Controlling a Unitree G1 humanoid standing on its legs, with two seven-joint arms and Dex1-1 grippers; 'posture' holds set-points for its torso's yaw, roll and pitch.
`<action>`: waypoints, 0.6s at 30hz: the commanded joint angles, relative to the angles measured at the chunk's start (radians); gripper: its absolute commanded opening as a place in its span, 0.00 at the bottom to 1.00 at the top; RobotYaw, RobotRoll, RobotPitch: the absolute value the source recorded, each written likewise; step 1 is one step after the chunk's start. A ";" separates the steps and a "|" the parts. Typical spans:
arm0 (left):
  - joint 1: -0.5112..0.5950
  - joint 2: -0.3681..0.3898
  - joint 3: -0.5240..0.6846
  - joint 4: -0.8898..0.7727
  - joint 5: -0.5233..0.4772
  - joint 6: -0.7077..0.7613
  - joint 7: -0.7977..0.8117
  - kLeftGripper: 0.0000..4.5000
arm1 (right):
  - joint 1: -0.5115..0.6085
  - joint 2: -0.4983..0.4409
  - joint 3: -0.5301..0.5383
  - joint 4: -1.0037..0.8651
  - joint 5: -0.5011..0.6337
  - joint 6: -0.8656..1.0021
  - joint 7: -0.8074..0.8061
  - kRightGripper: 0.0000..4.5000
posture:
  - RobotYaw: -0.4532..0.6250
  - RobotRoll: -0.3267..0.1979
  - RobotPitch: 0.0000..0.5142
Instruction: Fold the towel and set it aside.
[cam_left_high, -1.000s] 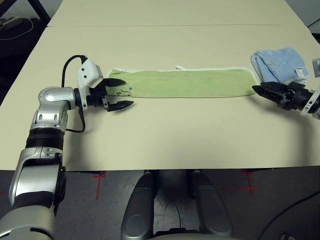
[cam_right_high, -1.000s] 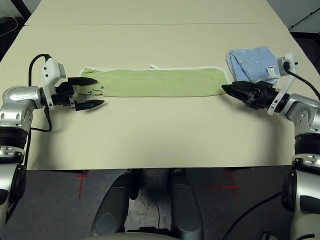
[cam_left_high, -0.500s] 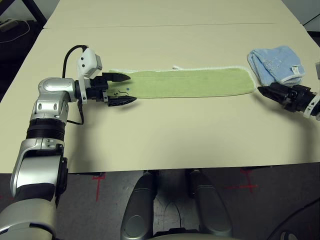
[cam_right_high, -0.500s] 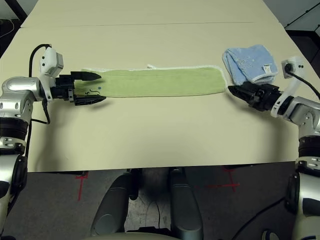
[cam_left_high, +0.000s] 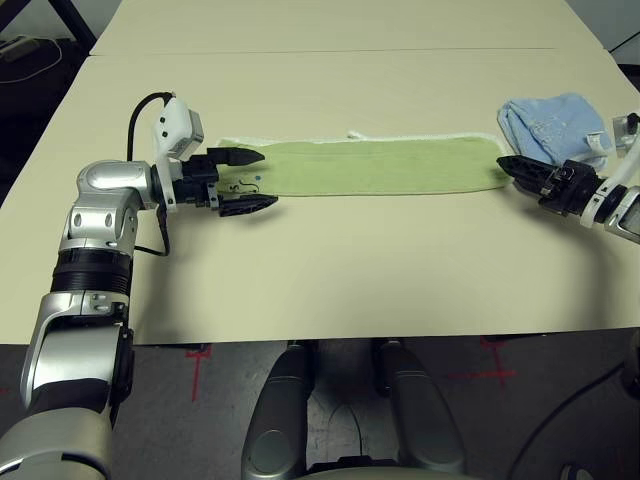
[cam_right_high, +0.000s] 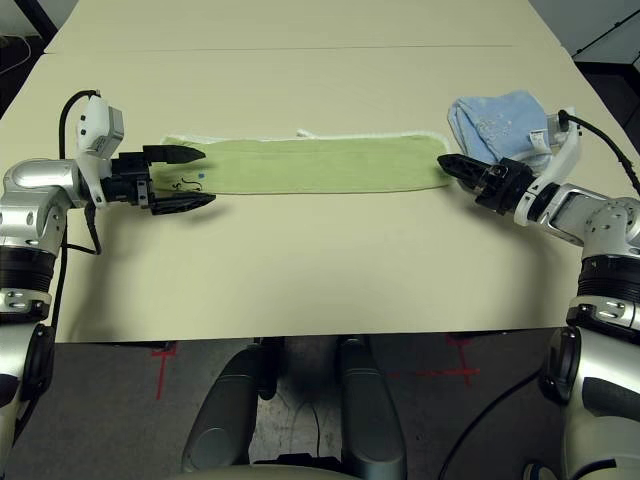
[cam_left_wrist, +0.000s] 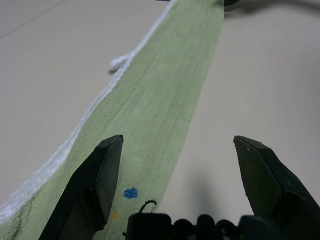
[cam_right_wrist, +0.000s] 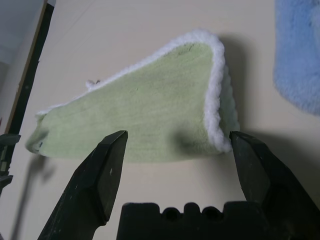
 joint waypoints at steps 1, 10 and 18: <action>0.031 0.008 0.004 -0.033 -0.014 0.016 -0.002 1.00 | 0.066 0.007 -0.086 -0.128 0.075 0.121 -0.061 0.99 | 0.47 0.62 0.50; 0.033 -0.003 -0.007 -0.043 -0.015 0.025 0.001 1.00 | 0.094 0.162 -0.215 -0.274 0.123 0.205 -0.289 0.99 | 0.46 0.62 0.50; 0.033 0.002 -0.006 -0.060 -0.017 0.038 0.000 1.00 | 0.082 0.222 -0.214 -0.254 0.113 0.153 -0.376 0.99 | 0.47 0.62 0.50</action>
